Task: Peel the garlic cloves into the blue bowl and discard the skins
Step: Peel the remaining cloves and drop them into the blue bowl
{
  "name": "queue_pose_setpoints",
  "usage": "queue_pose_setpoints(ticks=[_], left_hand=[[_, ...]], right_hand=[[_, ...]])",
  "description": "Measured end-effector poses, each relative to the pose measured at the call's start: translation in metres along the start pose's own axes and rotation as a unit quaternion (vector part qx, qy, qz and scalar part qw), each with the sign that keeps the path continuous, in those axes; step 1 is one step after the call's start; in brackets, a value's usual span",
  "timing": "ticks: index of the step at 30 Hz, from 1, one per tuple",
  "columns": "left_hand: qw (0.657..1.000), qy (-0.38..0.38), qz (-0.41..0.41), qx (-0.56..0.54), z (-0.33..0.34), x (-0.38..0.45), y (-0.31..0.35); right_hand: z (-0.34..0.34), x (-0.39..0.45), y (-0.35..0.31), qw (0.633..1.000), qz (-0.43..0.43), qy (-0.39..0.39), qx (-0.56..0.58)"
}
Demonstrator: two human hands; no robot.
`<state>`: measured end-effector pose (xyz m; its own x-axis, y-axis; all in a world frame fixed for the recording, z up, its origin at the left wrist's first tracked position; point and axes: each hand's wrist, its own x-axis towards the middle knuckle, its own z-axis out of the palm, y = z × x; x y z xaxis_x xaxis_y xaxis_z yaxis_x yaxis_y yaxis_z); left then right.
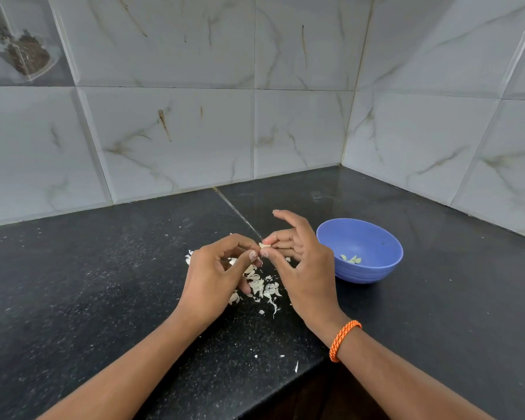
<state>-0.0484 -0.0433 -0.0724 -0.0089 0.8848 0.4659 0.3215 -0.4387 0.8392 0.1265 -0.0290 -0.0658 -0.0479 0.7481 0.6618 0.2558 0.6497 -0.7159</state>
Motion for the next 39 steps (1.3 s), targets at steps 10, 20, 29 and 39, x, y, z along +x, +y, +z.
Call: queue_pose_setpoints(ticks=[10, 20, 29, 39], left_hand=[[1.0, 0.011, -0.022, 0.016, 0.0, 0.0, 0.005], [0.998, 0.01, -0.017, 0.064, 0.0, 0.002, -0.006], [0.996, 0.027, -0.014, 0.089, 0.004, -0.001, 0.001], [0.994, 0.023, -0.016, 0.11, 0.003, 0.001, 0.003]], right_hand=[[0.004, 0.0, -0.005, 0.994, 0.085, 0.007, 0.065], [0.006, -0.002, 0.002, 0.977, 0.161, -0.009, 0.141], [0.009, -0.002, 0.004, 0.978, 0.158, 0.018, 0.134], [0.013, -0.006, 0.003, 0.952, 0.23, 0.007, 0.2]])
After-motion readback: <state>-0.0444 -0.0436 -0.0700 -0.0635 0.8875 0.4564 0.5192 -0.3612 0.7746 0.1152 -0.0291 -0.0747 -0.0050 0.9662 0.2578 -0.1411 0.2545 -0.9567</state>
